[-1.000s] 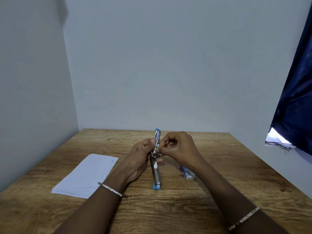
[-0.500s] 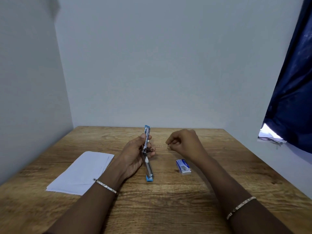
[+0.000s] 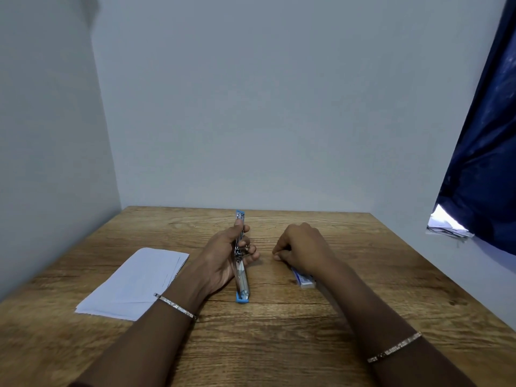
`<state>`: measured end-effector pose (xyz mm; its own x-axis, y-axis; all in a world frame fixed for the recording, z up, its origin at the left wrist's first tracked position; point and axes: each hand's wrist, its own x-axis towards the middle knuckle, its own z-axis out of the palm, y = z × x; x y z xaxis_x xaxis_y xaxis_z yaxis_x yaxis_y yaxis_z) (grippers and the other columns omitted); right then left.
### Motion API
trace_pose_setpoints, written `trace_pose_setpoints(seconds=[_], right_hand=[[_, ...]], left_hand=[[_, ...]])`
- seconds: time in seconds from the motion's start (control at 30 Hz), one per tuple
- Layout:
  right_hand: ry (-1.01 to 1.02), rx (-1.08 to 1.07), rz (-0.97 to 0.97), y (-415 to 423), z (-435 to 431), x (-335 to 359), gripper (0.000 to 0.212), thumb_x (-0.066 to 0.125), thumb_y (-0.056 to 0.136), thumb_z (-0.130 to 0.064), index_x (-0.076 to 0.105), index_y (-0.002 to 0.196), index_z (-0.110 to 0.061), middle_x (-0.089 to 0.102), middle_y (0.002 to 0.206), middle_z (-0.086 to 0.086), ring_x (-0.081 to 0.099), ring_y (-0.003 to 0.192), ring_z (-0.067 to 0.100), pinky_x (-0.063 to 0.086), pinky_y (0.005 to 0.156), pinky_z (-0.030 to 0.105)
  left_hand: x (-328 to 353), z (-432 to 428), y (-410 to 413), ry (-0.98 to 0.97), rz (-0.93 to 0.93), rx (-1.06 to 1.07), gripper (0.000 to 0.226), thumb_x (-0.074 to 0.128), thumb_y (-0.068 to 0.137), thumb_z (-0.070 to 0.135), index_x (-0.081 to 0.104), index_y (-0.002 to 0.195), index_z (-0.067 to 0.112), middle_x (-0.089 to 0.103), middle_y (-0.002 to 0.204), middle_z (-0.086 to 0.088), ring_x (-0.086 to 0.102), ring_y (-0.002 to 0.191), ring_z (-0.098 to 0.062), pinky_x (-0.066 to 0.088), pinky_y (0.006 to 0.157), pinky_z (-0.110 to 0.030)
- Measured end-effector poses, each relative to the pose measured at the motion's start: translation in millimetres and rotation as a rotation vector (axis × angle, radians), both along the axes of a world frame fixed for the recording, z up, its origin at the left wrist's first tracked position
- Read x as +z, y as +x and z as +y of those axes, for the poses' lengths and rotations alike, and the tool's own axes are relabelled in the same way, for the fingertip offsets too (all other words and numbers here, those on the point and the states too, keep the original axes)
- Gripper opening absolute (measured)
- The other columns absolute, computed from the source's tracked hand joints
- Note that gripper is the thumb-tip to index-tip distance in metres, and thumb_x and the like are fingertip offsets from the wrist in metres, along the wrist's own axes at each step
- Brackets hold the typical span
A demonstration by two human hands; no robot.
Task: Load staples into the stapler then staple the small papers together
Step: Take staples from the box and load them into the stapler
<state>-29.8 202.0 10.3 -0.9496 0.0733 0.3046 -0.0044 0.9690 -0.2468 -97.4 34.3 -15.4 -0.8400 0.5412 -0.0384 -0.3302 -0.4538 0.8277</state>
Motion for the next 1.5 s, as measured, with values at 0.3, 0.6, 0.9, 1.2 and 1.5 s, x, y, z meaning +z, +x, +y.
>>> trace_pose_setpoints(seconds=[0.3, 0.6, 0.9, 1.2, 1.5], right_hand=[[-0.275, -0.114, 0.044, 8.7, 14.7, 13.2, 0.014, 0.075, 0.085, -0.012, 0.082, 0.096, -0.018, 0.080, 0.093, 0.003, 0.072, 0.083, 0.013, 0.058, 0.083, 0.029], [-0.245, 0.019, -0.319, 44.3, 29.8, 28.2, 0.046, 0.092, 0.062, -0.044, 0.076, 0.101, -0.025, 0.071, 0.095, -0.012, 0.065, 0.086, 0.004, 0.049, 0.073, 0.023], [-0.210, 0.041, -0.290, 39.1, 35.1, 22.8, 0.057, 0.095, 0.058, -0.043, 0.072, 0.108, -0.027, 0.065, 0.096, -0.014, 0.059, 0.086, 0.002, 0.041, 0.064, 0.019], [-0.550, 0.199, 0.151, 23.0, 6.9, 9.4, 0.055, 0.088, 0.074, -0.025, 0.066, 0.124, -0.026, 0.065, 0.123, -0.009, 0.068, 0.082, 0.005, 0.051, 0.068, 0.010], [-0.788, 0.309, 0.162, 19.0, -3.7, -0.6, 0.041, 0.082, 0.081, -0.025, 0.060, 0.115, -0.027, 0.073, 0.120, -0.009, 0.062, 0.114, -0.006, 0.049, 0.078, 0.010]], left_hand=[[-2.4, 0.5, -1.9, 0.023, -0.010, -0.001, 0.021, 0.054, 0.101, 0.029, 0.054, 0.092, 0.011, 0.043, 0.053, 0.001, 0.054, 0.045, -0.014, 0.058, 0.050, -0.030], [-2.1, 0.3, -0.7, -0.050, 0.048, 0.004, 0.023, 0.057, 0.099, 0.010, 0.044, 0.080, 0.013, 0.038, 0.053, 0.001, 0.042, 0.040, -0.011, 0.042, 0.038, -0.023], [0.2, 2.1, 6.6, -0.170, 0.117, -0.031, 0.013, 0.067, 0.092, 0.012, 0.061, 0.103, 0.007, 0.034, 0.051, 0.003, 0.028, 0.035, -0.005, 0.023, 0.028, -0.013], [-0.5, 4.2, 10.9, -0.151, 0.161, -0.031, 0.036, 0.072, 0.088, 0.021, 0.067, 0.121, 0.009, 0.074, 0.108, -0.013, 0.031, 0.040, -0.004, 0.025, 0.027, -0.014], [-2.1, 2.2, 8.9, -0.025, 0.153, -0.076, 0.041, 0.069, 0.088, 0.022, 0.056, 0.125, 0.009, 0.051, 0.054, 0.004, 0.028, 0.031, -0.003, 0.023, 0.026, -0.013]])
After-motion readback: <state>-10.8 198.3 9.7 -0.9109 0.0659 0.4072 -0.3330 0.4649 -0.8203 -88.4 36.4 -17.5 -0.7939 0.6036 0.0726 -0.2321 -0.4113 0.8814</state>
